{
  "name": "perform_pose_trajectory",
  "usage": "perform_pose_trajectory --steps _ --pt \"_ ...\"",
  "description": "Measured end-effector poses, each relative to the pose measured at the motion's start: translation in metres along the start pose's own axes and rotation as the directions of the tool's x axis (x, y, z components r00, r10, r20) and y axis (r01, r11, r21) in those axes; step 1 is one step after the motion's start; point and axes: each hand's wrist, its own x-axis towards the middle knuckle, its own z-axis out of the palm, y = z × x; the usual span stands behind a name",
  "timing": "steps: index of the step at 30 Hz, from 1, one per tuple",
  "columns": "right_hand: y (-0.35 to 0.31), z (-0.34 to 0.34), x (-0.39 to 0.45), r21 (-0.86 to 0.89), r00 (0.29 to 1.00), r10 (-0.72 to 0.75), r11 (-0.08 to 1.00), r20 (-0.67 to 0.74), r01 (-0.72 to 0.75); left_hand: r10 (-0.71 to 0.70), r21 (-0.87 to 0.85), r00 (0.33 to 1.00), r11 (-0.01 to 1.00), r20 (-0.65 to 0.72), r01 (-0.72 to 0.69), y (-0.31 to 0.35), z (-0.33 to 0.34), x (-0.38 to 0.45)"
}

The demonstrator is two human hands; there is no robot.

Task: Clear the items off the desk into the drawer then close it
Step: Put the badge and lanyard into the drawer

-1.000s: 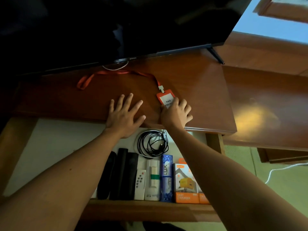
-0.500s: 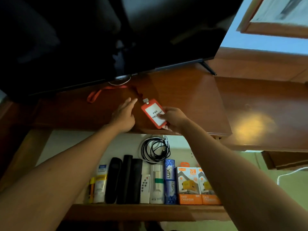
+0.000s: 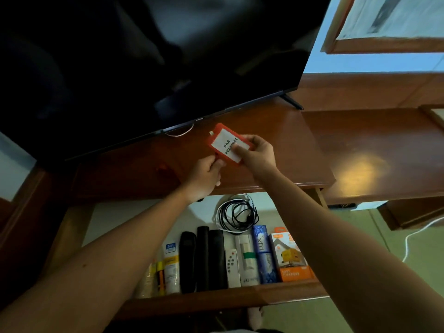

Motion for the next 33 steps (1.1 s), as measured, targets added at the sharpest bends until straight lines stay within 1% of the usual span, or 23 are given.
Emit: perform_pose_trajectory --steps 1,2,3,4,5,6,7,9,11,13,15,16,19,21,23,25,26,27,28,30,31,32,33 --pt "-0.003 0.002 -0.002 -0.144 0.993 -0.112 0.984 -0.029 0.107 0.025 0.041 1.000 0.999 0.015 -0.026 0.001 -0.003 -0.001" --pt "-0.007 0.003 -0.004 -0.301 0.976 -0.219 0.932 -0.022 0.202 0.063 0.121 0.998 0.990 0.025 -0.065 0.002 -0.007 -0.002" --pt "-0.009 0.003 -0.005 -0.447 0.953 -0.302 0.850 0.023 0.280 0.104 0.229 0.994 0.967 0.033 -0.109 0.004 -0.012 -0.003" --pt "-0.012 0.003 -0.004 -0.570 0.930 -0.352 0.745 0.103 0.345 0.139 0.331 0.989 0.933 0.040 -0.144 0.005 -0.017 -0.003" --pt "-0.013 0.003 -0.004 -0.656 0.910 -0.361 0.640 0.202 0.400 0.165 0.420 0.985 0.891 0.051 -0.171 0.007 -0.024 -0.002" --pt "-0.014 0.004 -0.003 -0.706 0.897 -0.332 0.558 0.292 0.436 0.179 0.499 0.982 0.846 0.066 -0.188 0.007 -0.030 0.000" --pt "-0.014 0.006 -0.004 -0.728 0.893 -0.279 0.518 0.352 0.449 0.184 0.555 0.979 0.807 0.088 -0.201 0.008 -0.038 0.002" --pt "-0.015 0.009 -0.004 -0.719 0.896 -0.146 0.548 0.420 0.426 0.169 0.600 0.977 0.771 0.132 -0.214 0.010 -0.052 0.004" --pt "-0.015 0.010 -0.007 -0.687 0.882 -0.008 0.623 0.472 0.373 0.155 0.590 0.974 0.776 0.166 -0.224 0.011 -0.064 0.005" --pt "-0.016 0.007 -0.008 -0.643 0.859 0.115 0.713 0.499 0.278 0.135 0.502 0.977 0.841 0.167 -0.202 0.009 -0.072 0.006" --pt "-0.018 0.003 -0.009 -0.578 0.836 0.218 0.805 0.503 0.138 0.103 0.306 0.986 0.942 0.129 -0.138 0.006 -0.076 0.006" --pt "-0.019 0.001 -0.009 -0.530 0.817 0.265 0.846 0.512 0.058 0.087 0.214 0.990 0.971 0.113 -0.110 0.005 -0.076 0.006" --pt "-0.021 0.001 -0.013 -0.356 0.727 0.351 0.921 0.590 -0.156 0.006 0.035 0.993 0.999 0.122 -0.010 0.004 -0.078 0.006" --pt "-0.022 0.003 -0.015 -0.215 0.696 0.323 0.946 0.642 -0.242 -0.081 -0.202 0.982 0.972 0.172 0.116 -0.001 -0.078 0.006" --pt "-0.022 0.006 -0.014 -0.033 0.703 0.244 0.954 0.668 -0.299 -0.134 -0.493 0.963 0.838 0.234 0.236 -0.007 -0.077 0.007" --pt "-0.020 0.013 -0.008 0.109 0.782 0.190 0.944 0.594 -0.312 -0.199 -0.655 0.954 0.693 0.227 0.300 -0.009 -0.069 0.008" --pt "-0.017 0.017 -0.005 0.149 0.843 0.186 0.943 0.505 -0.298 -0.235 -0.691 0.948 0.650 0.212 0.316 -0.009 -0.064 0.007" --pt "-0.014 0.021 0.000 0.170 0.899 0.193 0.945 0.394 -0.278 -0.264 -0.696 0.945 0.642 0.192 0.321 -0.009 -0.059 0.007" --pt "-0.011 0.025 0.003 0.178 0.938 0.202 0.950 0.280 -0.258 -0.279 -0.673 0.944 0.666 0.175 0.321 -0.009 -0.054 0.005" --pt "-0.010 0.030 0.007 0.132 0.979 0.186 0.972 0.083 -0.195 -0.264 -0.530 0.955 0.796 0.132 0.294 -0.010 -0.045 0.000" --pt "-0.010 0.030 0.007 0.030 0.993 0.122 0.992 0.005 -0.122 -0.239 -0.415 0.966 0.872 0.098 0.258 -0.011 -0.041 -0.003" --pt "-0.010 0.029 0.007 -0.123 0.999 0.008 0.992 -0.042 -0.013 -0.205 -0.290 0.977 0.933 0.063 0.214 -0.009 -0.039 -0.005" --pt "-0.011 0.027 0.005 -0.291 0.990 -0.133 0.949 -0.036 0.117 -0.157 -0.168 0.987 0.973 0.033 0.161 -0.008 -0.038 -0.007"
